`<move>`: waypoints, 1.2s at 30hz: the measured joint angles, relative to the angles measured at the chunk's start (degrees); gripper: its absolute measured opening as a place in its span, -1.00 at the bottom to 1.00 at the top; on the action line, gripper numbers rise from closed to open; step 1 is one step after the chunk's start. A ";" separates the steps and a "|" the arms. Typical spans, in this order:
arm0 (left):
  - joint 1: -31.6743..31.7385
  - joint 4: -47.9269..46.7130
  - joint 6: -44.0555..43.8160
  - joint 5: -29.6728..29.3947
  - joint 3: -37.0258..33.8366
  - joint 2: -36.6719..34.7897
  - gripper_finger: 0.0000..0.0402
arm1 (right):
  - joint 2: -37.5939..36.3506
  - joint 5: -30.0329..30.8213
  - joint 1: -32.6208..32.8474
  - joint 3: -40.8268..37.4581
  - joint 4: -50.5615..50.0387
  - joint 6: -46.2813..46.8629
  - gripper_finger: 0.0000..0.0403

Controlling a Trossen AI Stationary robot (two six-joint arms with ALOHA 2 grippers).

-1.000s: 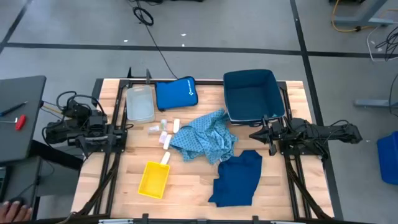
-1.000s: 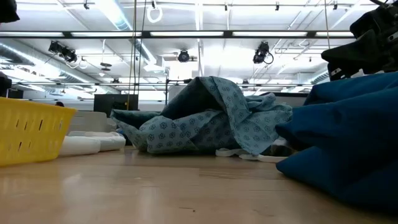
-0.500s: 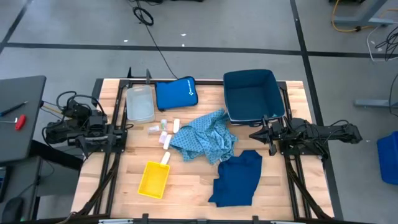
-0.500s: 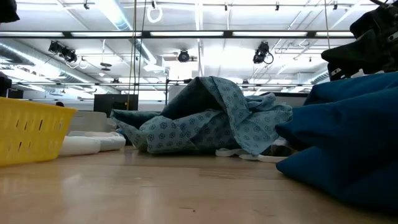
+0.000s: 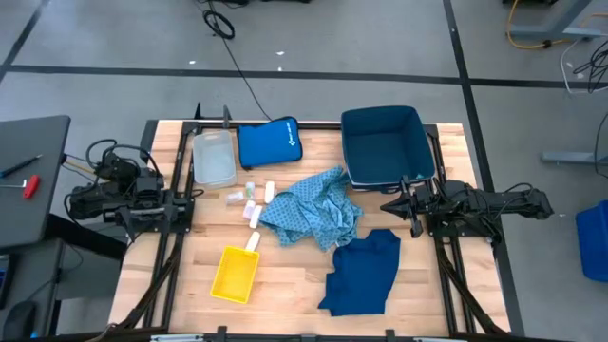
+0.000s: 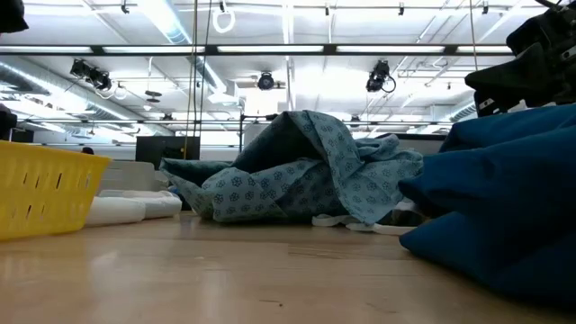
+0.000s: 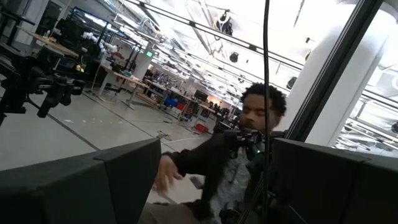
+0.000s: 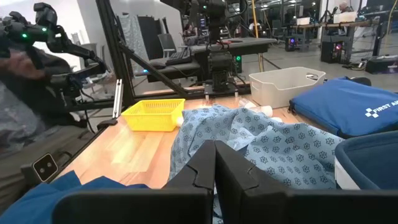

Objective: Pick & place medical supplies in basket/bin

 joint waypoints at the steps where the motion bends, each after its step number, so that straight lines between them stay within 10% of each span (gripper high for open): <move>1: 0.00 0.00 -0.01 -0.01 0.00 0.02 0.56 | 0.01 0.00 -0.01 0.00 0.01 -0.01 -0.95; 36: 0.00 0.00 -0.02 0.00 0.00 0.02 0.56 | 0.00 1.72 0.01 0.00 0.36 2.79 -0.95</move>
